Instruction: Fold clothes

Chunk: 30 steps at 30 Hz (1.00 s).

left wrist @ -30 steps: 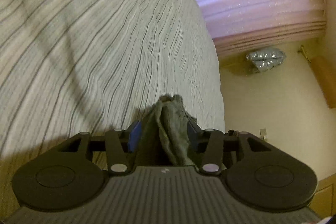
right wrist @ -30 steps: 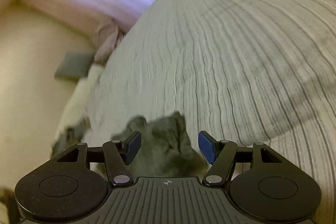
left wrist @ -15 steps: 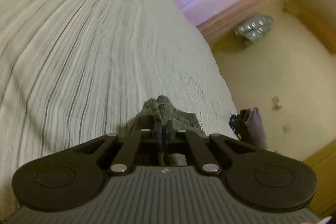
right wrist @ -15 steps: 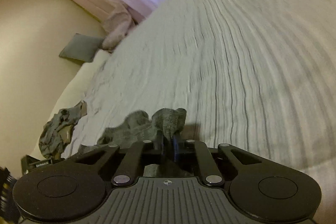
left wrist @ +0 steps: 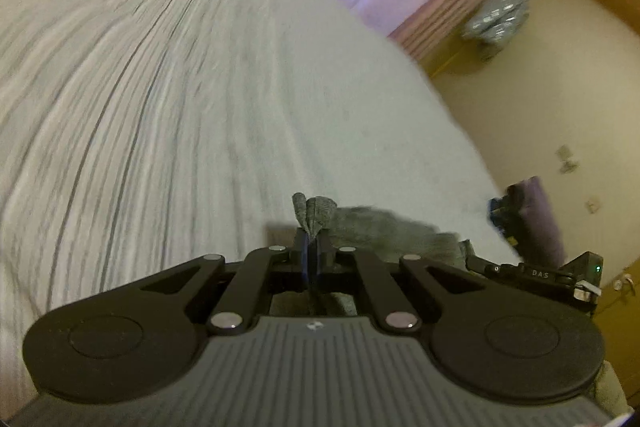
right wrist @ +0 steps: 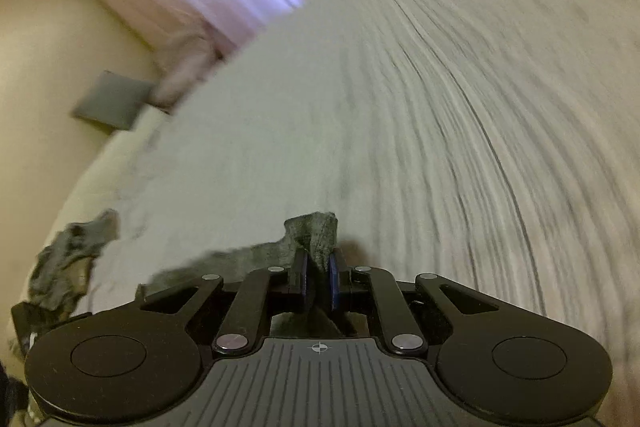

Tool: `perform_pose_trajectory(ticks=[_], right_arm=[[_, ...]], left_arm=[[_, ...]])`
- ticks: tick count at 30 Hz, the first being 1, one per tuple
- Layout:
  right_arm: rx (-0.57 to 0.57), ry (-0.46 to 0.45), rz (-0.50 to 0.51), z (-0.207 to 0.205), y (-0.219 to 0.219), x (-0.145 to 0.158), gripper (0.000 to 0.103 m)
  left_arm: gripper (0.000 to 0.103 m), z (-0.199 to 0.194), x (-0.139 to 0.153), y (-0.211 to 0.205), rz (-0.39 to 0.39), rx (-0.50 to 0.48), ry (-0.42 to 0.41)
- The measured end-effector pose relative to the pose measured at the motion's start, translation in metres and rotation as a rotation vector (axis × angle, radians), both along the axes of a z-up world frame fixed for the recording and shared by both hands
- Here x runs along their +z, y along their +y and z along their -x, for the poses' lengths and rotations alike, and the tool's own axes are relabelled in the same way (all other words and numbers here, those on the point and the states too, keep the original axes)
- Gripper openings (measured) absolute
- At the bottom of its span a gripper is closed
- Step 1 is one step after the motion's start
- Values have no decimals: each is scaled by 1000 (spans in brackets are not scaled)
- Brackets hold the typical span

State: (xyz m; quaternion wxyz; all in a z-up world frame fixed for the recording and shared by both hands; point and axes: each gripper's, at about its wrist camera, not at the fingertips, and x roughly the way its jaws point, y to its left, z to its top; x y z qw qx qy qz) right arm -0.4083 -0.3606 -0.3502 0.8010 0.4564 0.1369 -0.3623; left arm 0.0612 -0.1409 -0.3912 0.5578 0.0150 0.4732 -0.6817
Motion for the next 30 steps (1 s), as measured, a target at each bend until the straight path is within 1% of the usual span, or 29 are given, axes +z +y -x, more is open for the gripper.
perform_pose_trajectory(ticks=[1,2,3,4,5,6,8,10,12,13,14,15,19,20,21,22,23,26,28,30], right_arm=[[-11,7,-24,-1,0,-5,9],[-22,13,-49,-2,0,-10,19],[-53,7,-38,4,7,-8,27],[-86,-1,-24,10,14,-5,55],[-130,-20,-5,19,25,0,67],[-128,-32,-7,20,31,0,67],[-116,-53,-15,22,44,-2,66],[-104,-74,-22,23,57,-4,66],[-92,-96,-30,24,69,-6,60],[-86,-107,-34,25,76,-7,54],[-81,-117,-37,26,82,-8,53],[-75,-128,-41,26,88,-8,53],[-51,-171,-56,29,113,-12,53],[-45,-182,-60,30,120,-13,49],[-39,-192,-64,30,126,-14,35],[-39,-176,-80,26,123,-14,3],[-41,-163,-79,25,123,-14,3],[-53,-133,-55,26,126,-9,2],[-61,-115,-32,29,129,-6,2],[-58,-70,-66,29,127,-13,2]], left_arm=[[8,1,1,4,1,14,-7],[15,2,3,11,4,40,-13],[17,1,4,18,8,68,-7],[17,-1,7,28,16,91,17],[19,-4,9,39,24,118,51],[21,-7,11,53,32,146,87],[21,-13,12,81,45,184,154],[21,-10,12,106,47,189,206],[22,-4,11,125,45,181,241],[23,1,11,130,44,174,242],[27,6,12,135,47,160,233],[31,13,12,137,52,141,212],[32,33,14,132,65,103,117],[32,37,13,128,69,98,97],[19,39,11,124,67,90,73],[7,41,11,122,62,80,45],[6,41,10,122,62,72,32],[5,34,9,127,75,49,30],[5,31,4,126,58,37,21],[6,30,-3,124,29,29,11]])
